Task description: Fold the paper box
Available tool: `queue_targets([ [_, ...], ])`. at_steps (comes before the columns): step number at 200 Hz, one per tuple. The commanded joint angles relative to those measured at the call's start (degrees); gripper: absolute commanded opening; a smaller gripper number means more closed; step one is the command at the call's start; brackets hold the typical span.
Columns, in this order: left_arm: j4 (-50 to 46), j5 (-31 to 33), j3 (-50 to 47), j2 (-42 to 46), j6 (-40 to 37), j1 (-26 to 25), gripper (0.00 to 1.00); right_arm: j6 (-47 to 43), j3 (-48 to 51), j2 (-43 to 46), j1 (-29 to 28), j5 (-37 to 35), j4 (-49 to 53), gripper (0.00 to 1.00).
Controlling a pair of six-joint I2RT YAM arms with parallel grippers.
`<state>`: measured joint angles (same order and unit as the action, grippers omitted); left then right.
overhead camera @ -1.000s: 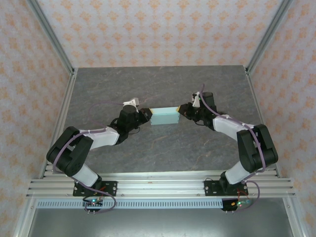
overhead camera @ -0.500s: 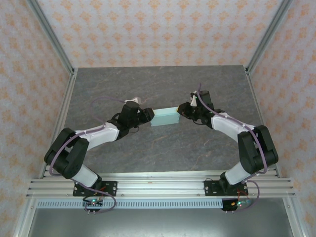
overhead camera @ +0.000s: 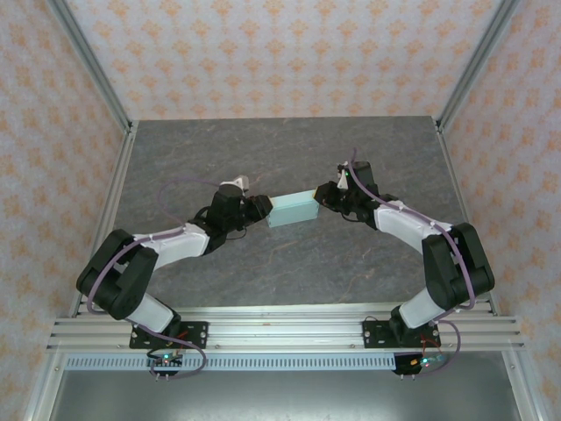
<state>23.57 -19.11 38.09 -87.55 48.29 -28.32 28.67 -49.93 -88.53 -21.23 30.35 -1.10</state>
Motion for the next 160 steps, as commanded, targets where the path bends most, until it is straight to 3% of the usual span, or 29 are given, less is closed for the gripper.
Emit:
queue_targets([
  [1, -7.5, -1.8, -5.8, -6.7, 0.0, -0.4, 0.23, -1.5, 3.9, -3.4, -0.4, -4.5, 13.6, 0.17],
  [69, 2.3, 1.4, -13.9, -18.6, 1.5, -2.6, 0.10, -2.5, 6.3, -6.4, 0.9, -2.9, 13.2, 0.15],
  [108, -5.4, 4.0, -10.8, -12.7, -1.8, -2.7, 0.10, -3.1, 7.4, -7.1, 1.3, -2.4, 12.6, 0.13],
  [160, -14.7, 7.7, -3.4, -7.7, -5.8, -2.6, 0.13, -5.0, -0.7, -5.3, 1.8, -2.6, 17.6, 0.25],
])
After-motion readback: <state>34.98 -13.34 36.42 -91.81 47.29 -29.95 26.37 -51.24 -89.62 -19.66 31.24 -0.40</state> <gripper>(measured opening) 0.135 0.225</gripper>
